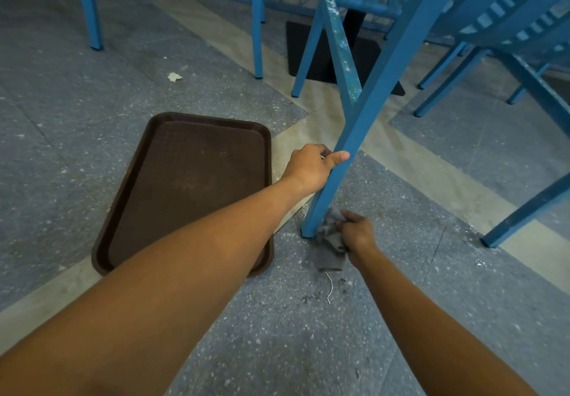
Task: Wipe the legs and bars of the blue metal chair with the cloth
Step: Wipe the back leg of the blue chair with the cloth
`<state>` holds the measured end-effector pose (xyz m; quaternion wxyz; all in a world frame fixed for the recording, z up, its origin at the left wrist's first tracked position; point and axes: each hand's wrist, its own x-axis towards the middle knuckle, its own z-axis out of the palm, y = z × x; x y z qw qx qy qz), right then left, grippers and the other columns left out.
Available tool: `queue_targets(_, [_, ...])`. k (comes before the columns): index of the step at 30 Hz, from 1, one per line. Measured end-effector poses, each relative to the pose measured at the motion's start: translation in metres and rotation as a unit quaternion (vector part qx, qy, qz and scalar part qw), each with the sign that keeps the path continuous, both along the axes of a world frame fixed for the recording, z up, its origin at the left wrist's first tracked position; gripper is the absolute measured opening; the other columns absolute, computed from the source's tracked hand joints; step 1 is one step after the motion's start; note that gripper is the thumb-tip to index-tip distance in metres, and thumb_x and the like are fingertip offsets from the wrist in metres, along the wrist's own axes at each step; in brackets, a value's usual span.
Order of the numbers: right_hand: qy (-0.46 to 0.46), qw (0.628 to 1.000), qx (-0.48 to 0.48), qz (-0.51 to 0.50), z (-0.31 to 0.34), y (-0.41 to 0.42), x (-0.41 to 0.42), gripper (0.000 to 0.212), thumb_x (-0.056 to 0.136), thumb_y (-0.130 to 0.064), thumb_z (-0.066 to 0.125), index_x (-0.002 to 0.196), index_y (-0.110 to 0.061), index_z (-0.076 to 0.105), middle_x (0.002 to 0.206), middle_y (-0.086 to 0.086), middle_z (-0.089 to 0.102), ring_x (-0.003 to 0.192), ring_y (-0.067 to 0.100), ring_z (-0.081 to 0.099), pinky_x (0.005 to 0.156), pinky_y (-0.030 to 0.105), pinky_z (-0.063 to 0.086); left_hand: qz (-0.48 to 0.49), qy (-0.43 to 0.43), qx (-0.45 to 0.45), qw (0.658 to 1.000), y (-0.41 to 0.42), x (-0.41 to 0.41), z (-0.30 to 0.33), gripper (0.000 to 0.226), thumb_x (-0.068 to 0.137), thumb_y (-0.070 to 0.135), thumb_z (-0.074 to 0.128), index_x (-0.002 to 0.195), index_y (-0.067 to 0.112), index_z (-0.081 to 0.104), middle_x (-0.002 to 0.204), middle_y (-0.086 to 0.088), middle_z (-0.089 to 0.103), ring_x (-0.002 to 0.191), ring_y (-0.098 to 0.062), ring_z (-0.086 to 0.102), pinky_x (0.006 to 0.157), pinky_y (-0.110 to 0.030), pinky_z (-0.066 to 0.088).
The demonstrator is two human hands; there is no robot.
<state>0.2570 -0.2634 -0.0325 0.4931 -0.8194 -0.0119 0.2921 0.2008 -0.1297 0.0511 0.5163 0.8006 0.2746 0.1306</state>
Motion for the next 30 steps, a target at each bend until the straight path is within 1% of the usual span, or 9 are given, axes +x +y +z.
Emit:
queue_targets(4, [0.029,0.999,-0.011,0.033,-0.007,0.017,-0.014,0.024,0.093,-0.003,0.044,0.104,-0.007,0.065,0.079,0.007,0.066,0.061,0.014,0.059,0.047,0.020,0.047,0.002,0.000,-0.007,1.000,-0.002,-0.001,0.002,0.046,0.087,0.049,0.054,0.100,0.007,0.063,0.095,-0.009,0.066,0.086,-0.021,0.061,0.069,-0.028,0.043])
queue_targets(7, [0.045,0.999,-0.020,0.004,-0.007,0.019,-0.020,0.021,0.094,-0.004,0.043,0.094,-0.005,0.064,0.068,0.006,0.061,0.056,0.015,0.055,0.042,0.020,0.043,0.001,0.003,-0.020,1.000,-0.001,-0.001,0.004,0.045,0.086,0.049,0.056,0.098,0.006,0.064,0.098,-0.010,0.067,0.089,-0.022,0.063,0.071,-0.029,0.046])
queue_targets(12, [0.072,0.995,-0.025,-0.068,-0.003,0.027,-0.029,0.020,0.091,0.002,0.045,0.073,-0.002,0.054,0.078,0.016,0.058,0.065,0.025,0.055,0.041,0.025,0.039,0.003,0.005,-0.027,1.000,-0.001,0.000,0.003,0.044,0.085,0.049,0.057,0.097,0.007,0.063,0.101,-0.012,0.068,0.095,-0.025,0.064,0.080,-0.035,0.051])
queue_targets(15, [0.090,0.991,-0.013,-0.097,0.005,0.030,-0.034,0.006,0.087,0.005,0.049,0.087,0.003,0.054,0.083,0.017,0.057,0.071,0.027,0.056,0.043,0.028,0.040,0.006,0.005,-0.030,1.000,-0.001,0.000,0.002,0.044,0.085,0.049,0.057,0.097,0.008,0.063,0.101,-0.012,0.068,0.095,-0.026,0.064,0.082,-0.037,0.052])
queue_targets(19, [0.136,0.982,0.026,-0.131,0.014,0.030,-0.036,0.019,0.092,-0.001,0.046,0.107,0.001,0.057,0.077,0.012,0.058,0.061,0.024,0.055,0.037,0.024,0.039,0.012,0.009,-0.025,1.000,-0.003,0.000,0.003,0.044,0.086,0.049,0.056,0.099,0.007,0.063,0.100,-0.012,0.068,0.094,-0.025,0.063,0.078,-0.034,0.049])
queue_targets(23, [0.194,0.967,0.077,-0.143,0.033,0.028,-0.039,0.016,0.094,0.003,0.040,0.090,-0.001,0.055,0.071,0.009,0.052,0.058,0.021,0.047,0.031,0.013,0.034,0.008,0.026,-0.008,1.000,-0.006,-0.003,0.008,0.045,0.089,0.048,0.051,0.105,0.008,0.062,0.104,-0.012,0.066,0.091,-0.022,0.059,0.070,-0.027,0.040])
queue_targets(25, [0.215,0.963,0.101,-0.128,0.045,0.028,-0.043,0.020,0.094,0.003,0.037,0.083,-0.003,0.053,0.071,0.009,0.052,0.058,0.019,0.045,0.032,0.013,0.032,-0.003,0.042,0.004,0.999,-0.008,-0.005,0.012,0.046,0.091,0.047,0.048,0.113,0.008,0.061,0.111,-0.011,0.065,0.098,-0.023,0.059,0.073,-0.025,0.039])
queue_targets(28, [0.218,0.962,0.126,-0.109,0.064,0.031,-0.050,0.019,0.095,-0.002,0.040,0.107,-0.004,0.054,0.078,0.012,0.057,0.062,0.019,0.049,0.032,0.013,0.036,0.003,0.052,0.003,0.999,-0.007,-0.013,0.018,0.041,0.095,0.037,0.047,0.126,0.012,0.054,0.120,-0.012,0.062,0.110,-0.026,0.058,0.082,-0.025,0.041])
queue_targets(30, [0.191,0.965,0.144,-0.106,0.076,0.032,-0.053,0.025,0.094,-0.003,0.045,0.117,-0.002,0.053,0.092,0.014,0.060,0.066,0.021,0.053,0.044,0.024,0.044,0.026,0.054,0.005,0.998,-0.004,-0.020,0.026,0.036,0.095,0.031,0.046,0.127,0.015,0.053,0.119,-0.012,0.063,0.111,-0.027,0.057,0.091,-0.028,0.043])
